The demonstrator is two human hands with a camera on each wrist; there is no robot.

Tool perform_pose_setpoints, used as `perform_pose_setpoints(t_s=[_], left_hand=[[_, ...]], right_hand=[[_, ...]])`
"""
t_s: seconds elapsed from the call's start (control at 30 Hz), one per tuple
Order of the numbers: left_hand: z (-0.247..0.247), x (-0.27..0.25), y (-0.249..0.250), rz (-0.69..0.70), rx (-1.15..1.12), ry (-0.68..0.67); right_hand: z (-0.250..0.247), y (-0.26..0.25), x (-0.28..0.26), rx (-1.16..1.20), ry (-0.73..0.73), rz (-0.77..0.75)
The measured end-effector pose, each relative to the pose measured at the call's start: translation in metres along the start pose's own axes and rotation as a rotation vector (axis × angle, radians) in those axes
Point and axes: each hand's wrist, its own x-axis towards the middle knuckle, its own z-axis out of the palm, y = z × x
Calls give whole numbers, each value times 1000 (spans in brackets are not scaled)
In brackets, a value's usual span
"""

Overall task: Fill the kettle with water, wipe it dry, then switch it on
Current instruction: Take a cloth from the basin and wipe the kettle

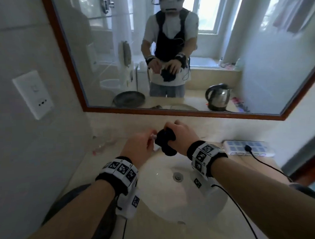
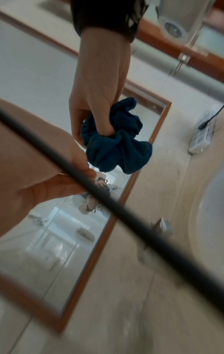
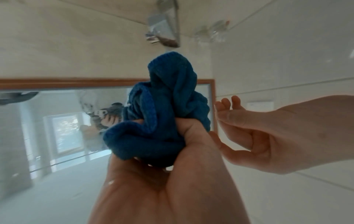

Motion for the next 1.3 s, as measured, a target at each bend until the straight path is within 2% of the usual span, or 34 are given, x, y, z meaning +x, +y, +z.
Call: perform_pose_setpoints(t_s=[0.17,0.33,0.53,0.67,0.9,0.97,1.07,1.23,1.3], left_hand=[[55,42,78,177,-6,-56],[120,62,156,338,-35,-179],[206,66,235,475,-51,-324],[258,54,275,505,16,-420],[321,25,287,281,174,-542],[328,22,282,209,157,-551],[342,12,271,271,170,-575],[356,4,265,154,-6,-415],[356,3,263,199,23,-451]], right_hand=[[-54,83,-48,-26,111,171],[-90,168,-105,-26,182,356],[-107,252,-182,31,222,529],[-105,293,-231,57,264,633],[-74,323,-296,187,392,778],[-55,324,-308,278,483,808],[-11,317,-318,410,674,873],[62,295,-305,521,1037,958],[88,292,-301,576,1124,1038]])
